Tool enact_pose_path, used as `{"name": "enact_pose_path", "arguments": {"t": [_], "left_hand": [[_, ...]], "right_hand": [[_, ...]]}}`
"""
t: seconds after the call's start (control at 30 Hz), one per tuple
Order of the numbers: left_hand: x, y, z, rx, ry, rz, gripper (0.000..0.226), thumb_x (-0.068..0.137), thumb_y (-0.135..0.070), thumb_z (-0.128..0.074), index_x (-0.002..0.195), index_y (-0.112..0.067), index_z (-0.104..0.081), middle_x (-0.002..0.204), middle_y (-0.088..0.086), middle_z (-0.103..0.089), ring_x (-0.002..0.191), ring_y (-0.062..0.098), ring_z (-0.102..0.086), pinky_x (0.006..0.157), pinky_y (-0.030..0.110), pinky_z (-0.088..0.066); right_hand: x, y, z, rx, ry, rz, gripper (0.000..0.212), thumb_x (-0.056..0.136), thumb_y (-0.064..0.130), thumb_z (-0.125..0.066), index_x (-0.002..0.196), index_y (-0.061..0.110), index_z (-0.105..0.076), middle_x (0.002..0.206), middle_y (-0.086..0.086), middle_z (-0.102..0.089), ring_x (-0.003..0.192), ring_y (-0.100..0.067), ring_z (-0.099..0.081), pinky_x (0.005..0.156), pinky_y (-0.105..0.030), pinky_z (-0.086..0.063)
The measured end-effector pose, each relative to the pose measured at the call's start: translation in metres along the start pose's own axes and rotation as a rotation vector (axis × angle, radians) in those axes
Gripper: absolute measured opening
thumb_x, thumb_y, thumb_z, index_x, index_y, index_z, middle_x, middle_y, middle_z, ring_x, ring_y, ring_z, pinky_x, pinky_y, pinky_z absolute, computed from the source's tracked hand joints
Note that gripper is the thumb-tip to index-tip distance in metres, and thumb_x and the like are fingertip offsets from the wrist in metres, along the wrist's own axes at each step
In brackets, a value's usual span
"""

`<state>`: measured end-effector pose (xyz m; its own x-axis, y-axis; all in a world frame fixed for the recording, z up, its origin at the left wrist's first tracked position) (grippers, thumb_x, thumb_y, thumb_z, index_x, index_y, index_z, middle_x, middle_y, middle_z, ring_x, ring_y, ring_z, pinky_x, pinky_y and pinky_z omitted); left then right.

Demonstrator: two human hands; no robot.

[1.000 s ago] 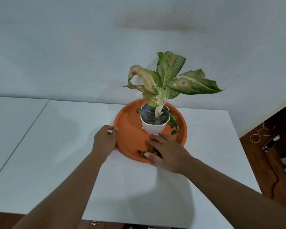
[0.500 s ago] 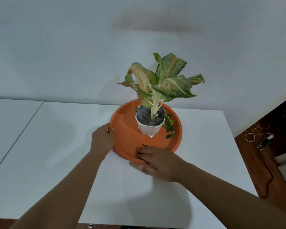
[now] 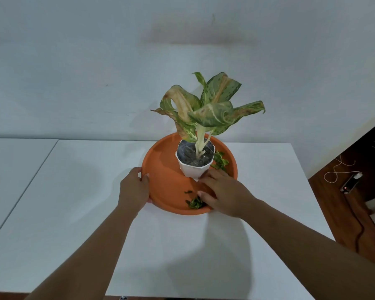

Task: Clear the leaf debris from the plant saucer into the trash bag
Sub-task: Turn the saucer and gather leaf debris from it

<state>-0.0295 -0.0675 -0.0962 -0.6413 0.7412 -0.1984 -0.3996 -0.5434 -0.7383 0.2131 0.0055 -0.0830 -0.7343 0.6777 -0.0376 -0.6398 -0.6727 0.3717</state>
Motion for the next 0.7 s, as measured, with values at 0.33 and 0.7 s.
{"name": "enact_pose_path", "arguments": {"t": [0.33, 0.7], "left_hand": [[0.001, -0.002, 0.002, -0.022, 0.02, 0.022, 0.035, 0.102, -0.025, -0.047, 0.133, -0.011, -0.052, 0.095, 0.007, -0.065, 0.055, 0.024, -0.068, 0.055, 0.025, -0.052], [-0.01, -0.051, -0.012, 0.154, -0.081, -0.713, 0.077, 0.075, -0.051, -0.071, 0.138, -0.013, -0.048, 0.137, 0.005, -0.054, 0.128, 0.022, -0.047, 0.106, 0.04, -0.042]], "right_hand": [[-0.005, 0.027, -0.017, -0.016, 0.2, 0.135, 0.056, 0.097, 0.057, -0.026, 0.138, 0.027, -0.049, 0.151, 0.006, -0.042, 0.141, -0.014, -0.032, 0.114, -0.037, -0.032], [-0.004, -0.018, -0.003, -0.063, -0.129, -0.056, 0.047, 0.093, 0.053, -0.035, 0.123, 0.027, -0.06, 0.127, 0.006, -0.057, 0.121, -0.014, -0.047, 0.106, -0.034, -0.039]]}}
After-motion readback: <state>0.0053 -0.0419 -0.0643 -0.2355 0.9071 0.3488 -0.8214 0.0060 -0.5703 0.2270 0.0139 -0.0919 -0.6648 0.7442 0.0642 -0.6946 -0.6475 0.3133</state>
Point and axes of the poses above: each hand's wrist, its own x-axis towards the middle knuckle, its own z-axis out of the back of the hand, y = z × x, the point moved 1 cm from there along x, towards the middle knuckle
